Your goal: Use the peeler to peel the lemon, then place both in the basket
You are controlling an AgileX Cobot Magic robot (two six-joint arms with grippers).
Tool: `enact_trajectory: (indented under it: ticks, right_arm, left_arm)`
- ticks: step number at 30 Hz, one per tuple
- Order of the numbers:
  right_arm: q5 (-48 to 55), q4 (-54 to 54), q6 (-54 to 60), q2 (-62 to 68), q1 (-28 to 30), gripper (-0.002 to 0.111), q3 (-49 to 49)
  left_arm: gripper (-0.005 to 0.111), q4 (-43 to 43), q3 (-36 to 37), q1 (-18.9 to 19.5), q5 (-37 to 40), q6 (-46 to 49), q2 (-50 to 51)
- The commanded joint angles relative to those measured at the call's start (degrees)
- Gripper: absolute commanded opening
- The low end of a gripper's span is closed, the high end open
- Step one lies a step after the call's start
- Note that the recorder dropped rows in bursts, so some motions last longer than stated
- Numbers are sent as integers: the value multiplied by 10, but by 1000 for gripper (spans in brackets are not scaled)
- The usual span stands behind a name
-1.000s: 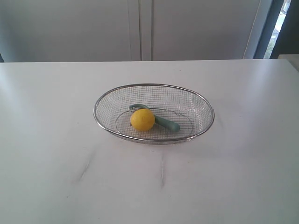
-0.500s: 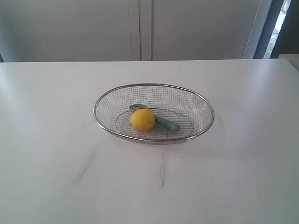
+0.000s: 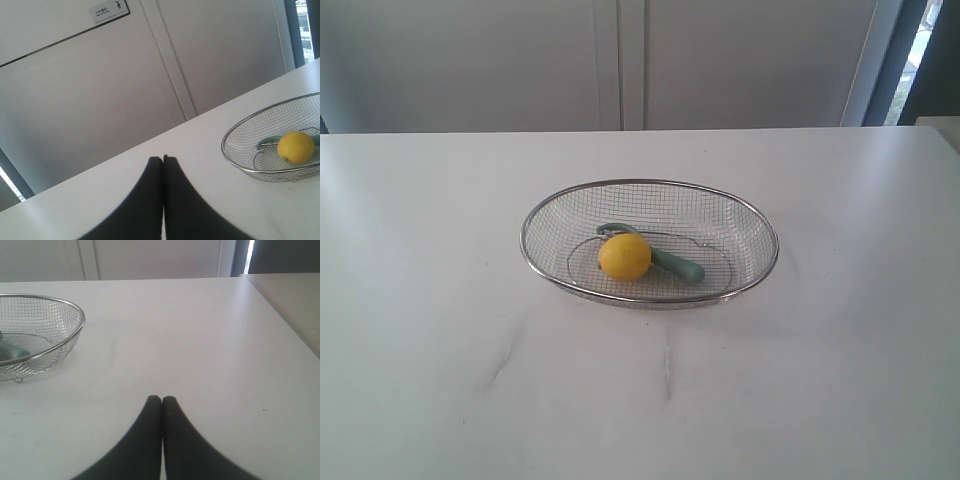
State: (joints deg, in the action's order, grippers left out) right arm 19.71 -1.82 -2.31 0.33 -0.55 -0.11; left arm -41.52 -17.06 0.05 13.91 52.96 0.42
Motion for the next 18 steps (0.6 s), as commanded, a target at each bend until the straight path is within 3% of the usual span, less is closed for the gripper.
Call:
enact_trajectory:
  ticks: [1,6,11,18]
  right_arm:
    - [-5,1,0,-3,-2,0,1]
    - [-5,1,0,-3,-2,0,1]
    - [-5,1,0,-3,-2,0,1]
    - [-5,1,0,-3,-2,0,1]
  left_arm:
    - [0,-13,2,1,-4,0,-4]
    - [0,-3,8,1,-2,0,-4]
    - [0,75,40,5,-3,-54,-4]
    - [0,296,106,7,-5,-373,-4]
